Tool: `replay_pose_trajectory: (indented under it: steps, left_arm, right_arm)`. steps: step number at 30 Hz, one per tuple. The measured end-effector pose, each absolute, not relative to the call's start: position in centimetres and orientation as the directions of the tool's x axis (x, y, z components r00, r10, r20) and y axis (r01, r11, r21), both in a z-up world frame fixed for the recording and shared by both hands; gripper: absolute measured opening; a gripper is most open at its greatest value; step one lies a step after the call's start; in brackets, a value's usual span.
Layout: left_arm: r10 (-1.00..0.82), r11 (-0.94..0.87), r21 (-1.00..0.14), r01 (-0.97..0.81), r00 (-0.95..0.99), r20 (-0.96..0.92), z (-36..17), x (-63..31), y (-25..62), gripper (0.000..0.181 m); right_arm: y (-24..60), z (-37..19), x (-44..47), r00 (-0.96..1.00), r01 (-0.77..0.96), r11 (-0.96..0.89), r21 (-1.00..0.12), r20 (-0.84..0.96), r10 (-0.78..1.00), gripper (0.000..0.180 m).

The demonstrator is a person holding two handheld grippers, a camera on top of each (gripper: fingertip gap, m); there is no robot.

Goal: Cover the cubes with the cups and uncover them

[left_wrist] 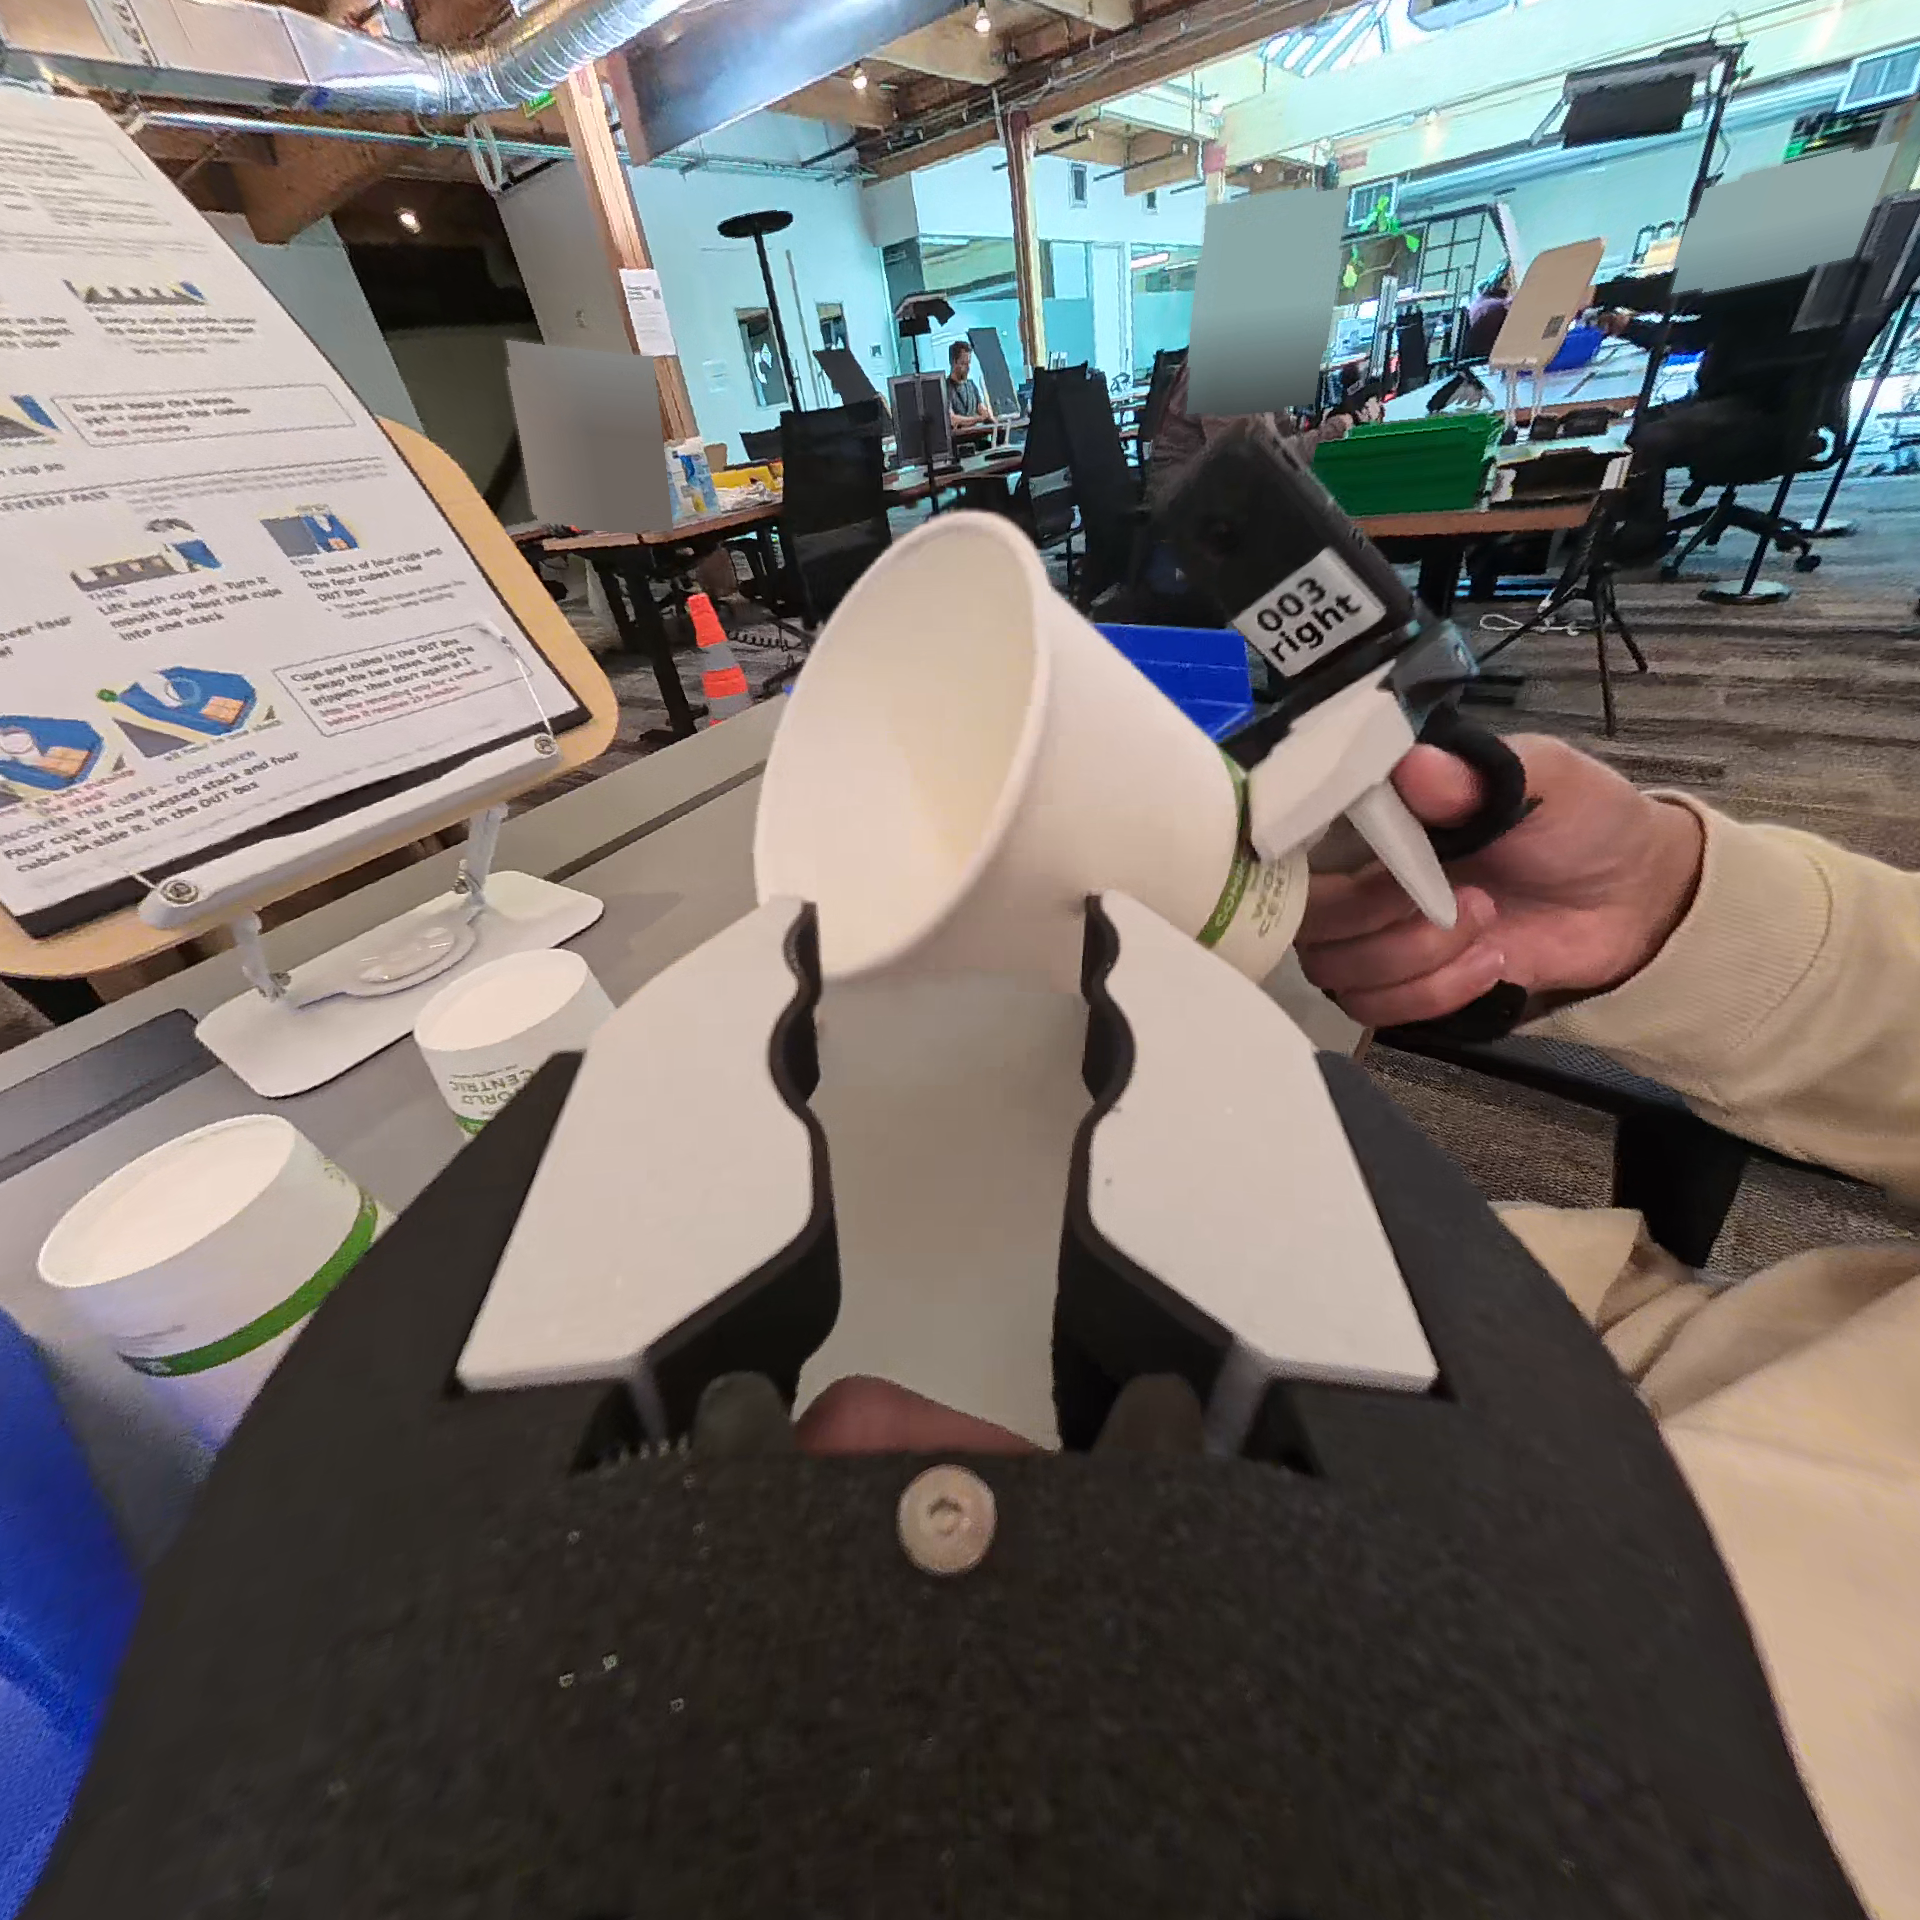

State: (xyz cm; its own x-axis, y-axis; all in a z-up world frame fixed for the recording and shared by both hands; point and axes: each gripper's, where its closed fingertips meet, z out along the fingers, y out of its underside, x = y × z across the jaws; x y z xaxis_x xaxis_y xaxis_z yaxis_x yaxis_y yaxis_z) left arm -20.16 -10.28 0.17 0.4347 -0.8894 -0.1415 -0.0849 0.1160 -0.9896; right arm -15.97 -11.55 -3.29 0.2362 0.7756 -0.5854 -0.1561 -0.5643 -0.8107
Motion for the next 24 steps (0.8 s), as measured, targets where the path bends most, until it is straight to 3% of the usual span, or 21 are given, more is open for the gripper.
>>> replay_pose_trajectory:
  steps: [7,9,15,17,19,24]
  left_arm:
    - [-0.895,0.209,-0.967,-0.149,0.368,-0.25,0.2,-20.1,-11.4,0.045]
    - [-0.906,0.236,-0.956,-0.173,0.316,-0.281,-0.1,-19.9,-12.1,0.026]
    - [-0.947,0.259,-0.941,-0.219,0.134,-0.291,-0.6,-20.0,-14.1,0.011]
    - [-0.945,0.289,-0.926,-0.243,0.08,-0.316,-0.5,-20.4,-14.5,0.004]
    - [-0.924,0.332,-0.893,-0.304,0.085,-0.373,-0.6,-21.0,-13.6,0.003]
    - [-0.926,0.373,-0.807,-0.457,-0.127,-0.356,-2.3,-21.7,-14.6,0.002]
  right_arm:
    - [-11.8,-4.0,-16.1,0.226,-0.114,-0.579,-0.807,-0.589,0.776,0.08]
    - [-12.0,-4.3,-16.5,0.219,-0.1,-0.586,-0.804,-0.593,0.775,0.08]
    - [-13.0,-3.9,-15.9,0.131,-0.118,-0.595,-0.795,-0.606,0.785,0.08]
    - [-13.2,-4.2,-15.2,0.146,-0.101,-0.573,-0.813,-0.582,0.8,0.089]
    - [-13.6,-4.3,-14.2,0.183,-0.058,-0.527,-0.848,-0.528,0.829,0.089]
    - [-13.2,-3.0,-11.1,0.374,0.1,-0.289,-0.952,-0.233,0.898,0.09]
